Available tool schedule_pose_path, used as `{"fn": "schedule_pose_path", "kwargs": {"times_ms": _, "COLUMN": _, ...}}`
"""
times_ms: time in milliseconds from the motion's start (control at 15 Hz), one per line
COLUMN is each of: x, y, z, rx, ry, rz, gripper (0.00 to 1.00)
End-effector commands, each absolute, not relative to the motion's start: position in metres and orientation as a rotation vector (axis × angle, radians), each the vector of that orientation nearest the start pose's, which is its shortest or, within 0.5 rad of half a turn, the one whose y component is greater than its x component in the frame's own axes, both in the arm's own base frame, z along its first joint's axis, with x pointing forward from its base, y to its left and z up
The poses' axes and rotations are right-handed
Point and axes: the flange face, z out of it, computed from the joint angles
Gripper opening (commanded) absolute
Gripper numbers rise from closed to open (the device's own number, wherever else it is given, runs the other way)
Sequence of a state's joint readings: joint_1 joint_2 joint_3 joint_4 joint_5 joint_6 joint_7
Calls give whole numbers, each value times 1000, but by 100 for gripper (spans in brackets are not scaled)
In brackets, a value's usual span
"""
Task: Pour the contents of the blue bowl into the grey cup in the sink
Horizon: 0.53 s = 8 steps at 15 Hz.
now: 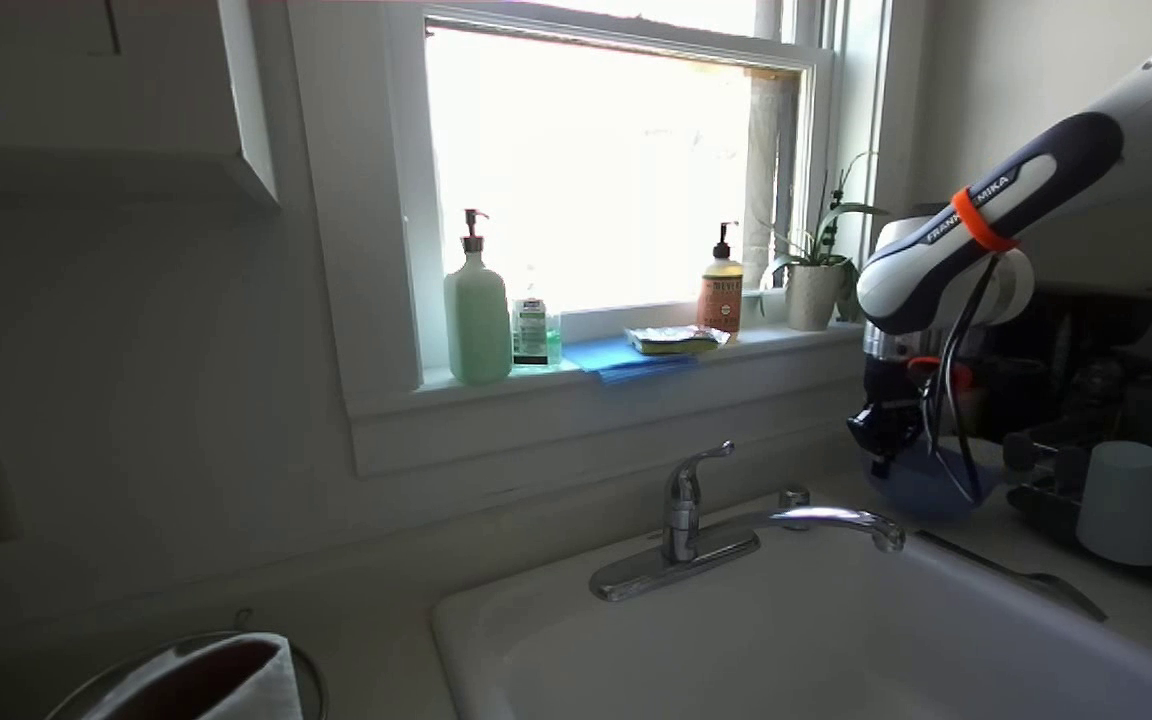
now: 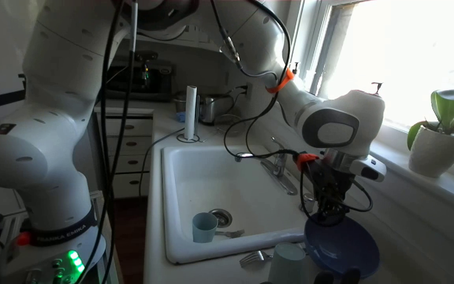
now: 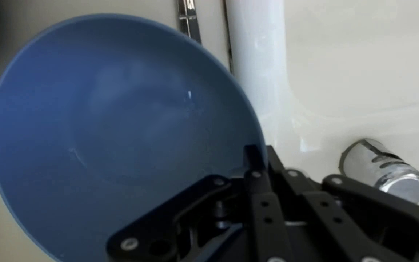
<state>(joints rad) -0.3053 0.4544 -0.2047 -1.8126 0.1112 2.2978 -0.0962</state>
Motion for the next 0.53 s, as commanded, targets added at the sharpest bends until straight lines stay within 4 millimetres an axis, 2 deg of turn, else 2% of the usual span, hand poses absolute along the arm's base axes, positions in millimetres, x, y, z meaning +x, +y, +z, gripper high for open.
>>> {"fn": "schedule_pose_path", "kwargs": {"times_ms": 0, "x": 589, "y": -322, "z": 293, "rx": -3066, "ry": 685, "rz": -21, "gripper": 1}}
{"fn": "schedule_pose_path", "kwargs": {"times_ms": 400, "x": 600, "y": -336, "z": 282, "rx": -3067, "ry": 699, "rz": 10, "gripper": 2}}
{"fn": "schedule_pose_path", "kwargs": {"times_ms": 467, "x": 600, "y": -338, "z": 279, "rx": -3057, "ry": 707, "rz": 24, "gripper": 7}}
